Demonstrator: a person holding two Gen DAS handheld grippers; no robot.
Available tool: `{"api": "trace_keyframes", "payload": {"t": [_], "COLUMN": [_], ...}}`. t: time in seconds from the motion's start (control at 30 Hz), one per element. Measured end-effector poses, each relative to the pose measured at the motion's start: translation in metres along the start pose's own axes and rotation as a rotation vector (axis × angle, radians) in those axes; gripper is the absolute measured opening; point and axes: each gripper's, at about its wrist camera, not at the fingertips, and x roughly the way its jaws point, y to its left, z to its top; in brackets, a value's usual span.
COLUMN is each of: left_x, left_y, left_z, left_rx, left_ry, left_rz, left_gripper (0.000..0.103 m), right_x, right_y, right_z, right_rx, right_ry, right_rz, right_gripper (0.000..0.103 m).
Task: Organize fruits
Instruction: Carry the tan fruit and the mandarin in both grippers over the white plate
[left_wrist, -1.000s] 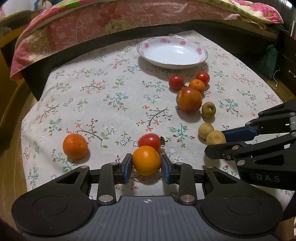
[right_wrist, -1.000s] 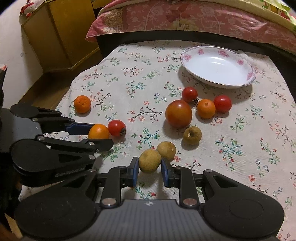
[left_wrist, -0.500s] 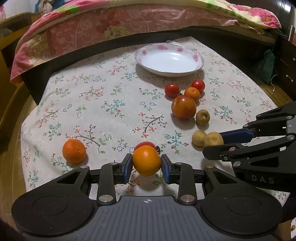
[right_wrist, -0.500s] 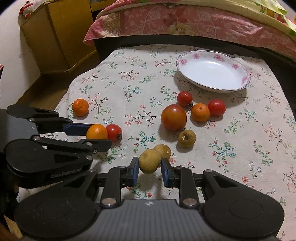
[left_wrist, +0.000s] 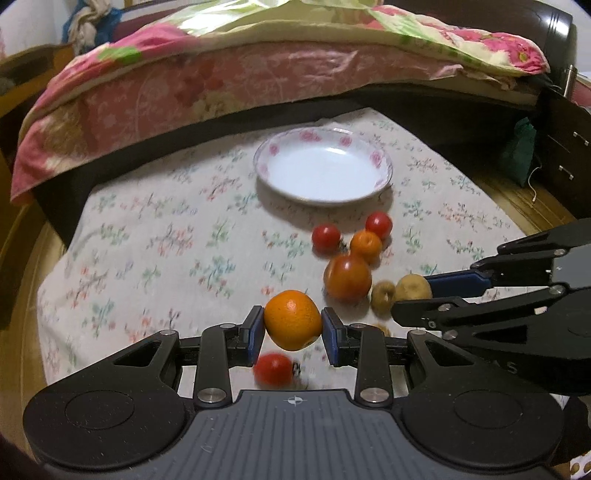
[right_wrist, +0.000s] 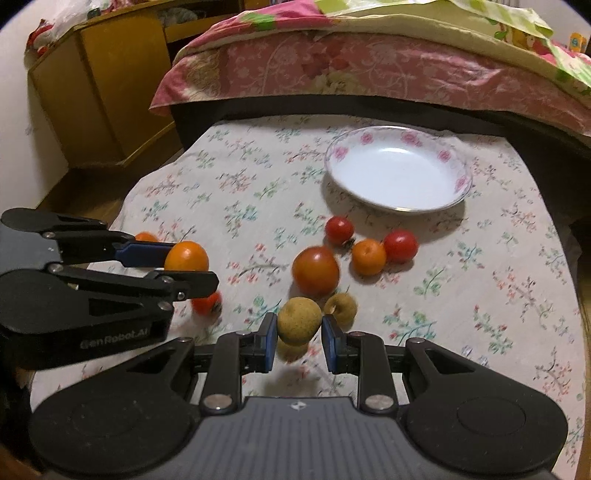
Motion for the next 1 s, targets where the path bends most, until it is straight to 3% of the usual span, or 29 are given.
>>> {"api": "trace_keyframes", "payload": {"t": [0.57,1.0], "left_x": [0.064,0.119], "left_y": [-0.002,0.001], "left_z": [0.081,0.106], "left_rx": [0.018,0.023], "left_ry": [-0.050,-0.019], "left_rz": [-0.040,-0.026], "left_gripper": [0.041,0.040], "right_x": [0.039,0.090], "right_y": [-0.068,-0.106], "right_z": [0.074,0.104], "right_rx": [0.081,0.099], "right_ry": [-0.069,-0.060], "right_rz": [-0.076,-0.119], "right_gripper": [0.026,0.026]}}
